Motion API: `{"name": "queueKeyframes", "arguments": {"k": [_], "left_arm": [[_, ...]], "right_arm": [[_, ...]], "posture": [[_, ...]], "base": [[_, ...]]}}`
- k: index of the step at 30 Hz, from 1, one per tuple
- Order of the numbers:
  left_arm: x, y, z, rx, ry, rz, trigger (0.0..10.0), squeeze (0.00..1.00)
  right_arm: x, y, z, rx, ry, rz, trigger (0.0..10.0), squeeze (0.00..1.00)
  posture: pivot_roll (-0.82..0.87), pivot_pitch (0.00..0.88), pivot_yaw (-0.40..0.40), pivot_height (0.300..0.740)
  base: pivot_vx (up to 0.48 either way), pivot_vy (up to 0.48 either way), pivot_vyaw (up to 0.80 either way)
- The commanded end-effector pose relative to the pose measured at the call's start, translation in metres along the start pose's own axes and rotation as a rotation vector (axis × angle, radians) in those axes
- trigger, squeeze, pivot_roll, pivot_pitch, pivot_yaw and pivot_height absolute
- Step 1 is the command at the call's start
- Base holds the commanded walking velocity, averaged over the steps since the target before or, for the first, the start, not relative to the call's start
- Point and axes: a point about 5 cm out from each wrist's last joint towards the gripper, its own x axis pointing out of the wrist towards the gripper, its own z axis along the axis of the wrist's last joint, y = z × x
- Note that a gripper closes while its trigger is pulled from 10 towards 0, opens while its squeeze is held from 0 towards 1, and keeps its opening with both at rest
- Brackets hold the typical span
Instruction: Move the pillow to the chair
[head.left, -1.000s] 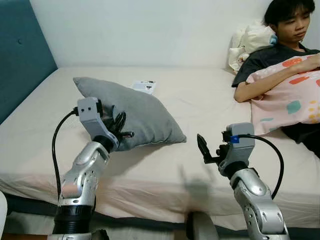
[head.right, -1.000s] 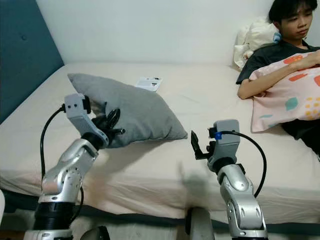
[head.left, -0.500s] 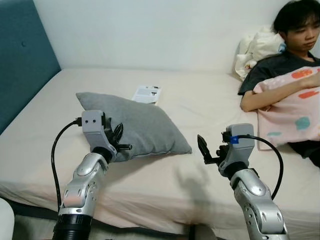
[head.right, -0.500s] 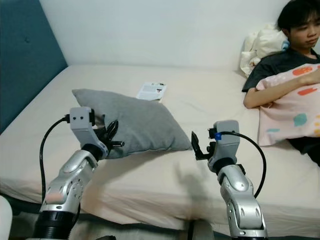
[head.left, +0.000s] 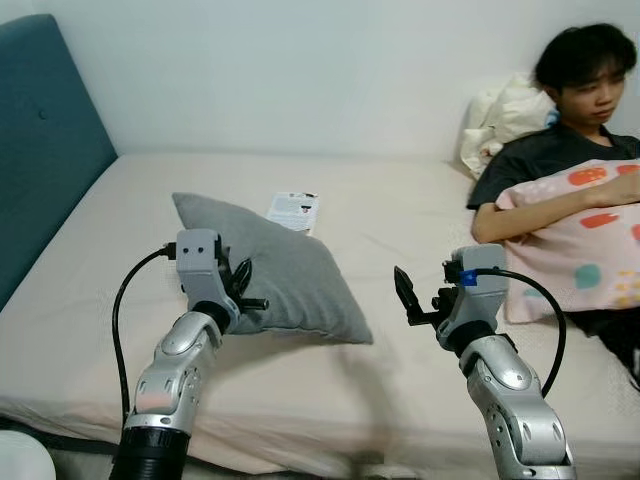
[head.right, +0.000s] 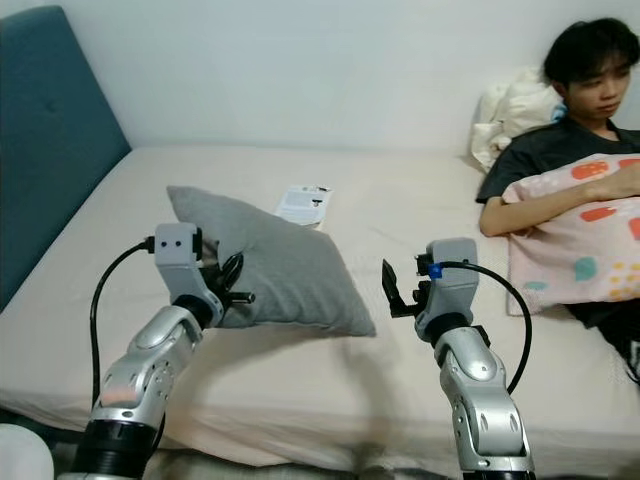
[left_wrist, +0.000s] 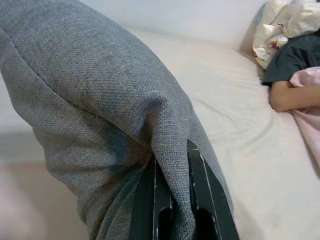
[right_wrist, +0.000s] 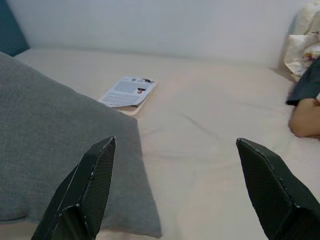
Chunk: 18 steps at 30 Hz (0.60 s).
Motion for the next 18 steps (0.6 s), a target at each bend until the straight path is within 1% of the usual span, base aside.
{"name": "queueKeyframes", "arguments": {"k": [1, 7, 13, 15, 18], "left_arm": [[0.0004, 0.0003, 0.0081, 0.01, -0.059, 0.0, 10.0, 0.0], [0.0008, -0.0016, 0.0072, 0.023, -0.066, -0.006, 10.0, 0.0], [0.0009, -0.002, 0.0069, 0.024, -0.066, -0.007, 10.0, 0.0], [0.0011, -0.0021, 0.0065, 0.023, -0.066, -0.007, 10.0, 0.0], [0.0018, -0.0025, 0.0066, 0.021, -0.068, -0.011, 10.0, 0.0]], "right_arm": [[-0.0002, 0.0017, -0.0045, 0.002, 0.014, 0.008, 10.0, 0.0], [-0.0014, 0.0023, -0.0019, -0.024, -0.014, 0.018, 10.0, 0.0], [-0.0016, 0.0025, -0.0015, -0.023, -0.016, 0.02, 10.0, 0.0], [-0.0024, 0.0035, 0.0005, -0.011, -0.035, 0.033, 10.0, 0.0], [-0.0024, 0.0038, 0.0009, -0.017, -0.036, 0.039, 10.0, 0.0]], "posture": [[-0.07, 0.0, 0.014, 0.68], [-0.07, 0.0, 0.008, 0.68], [-0.07, 0.0, 0.009, 0.68], [-0.07, 0.0, 0.009, 0.68], [-0.07, 0.0, 0.008, 0.695]], "base": [[0.0, 0.0, 0.0], [0.0, 0.0, 0.0], [0.0, 0.0, 0.0], [0.0, 0.0, 0.0], [0.0, 0.0, 0.0]]}}
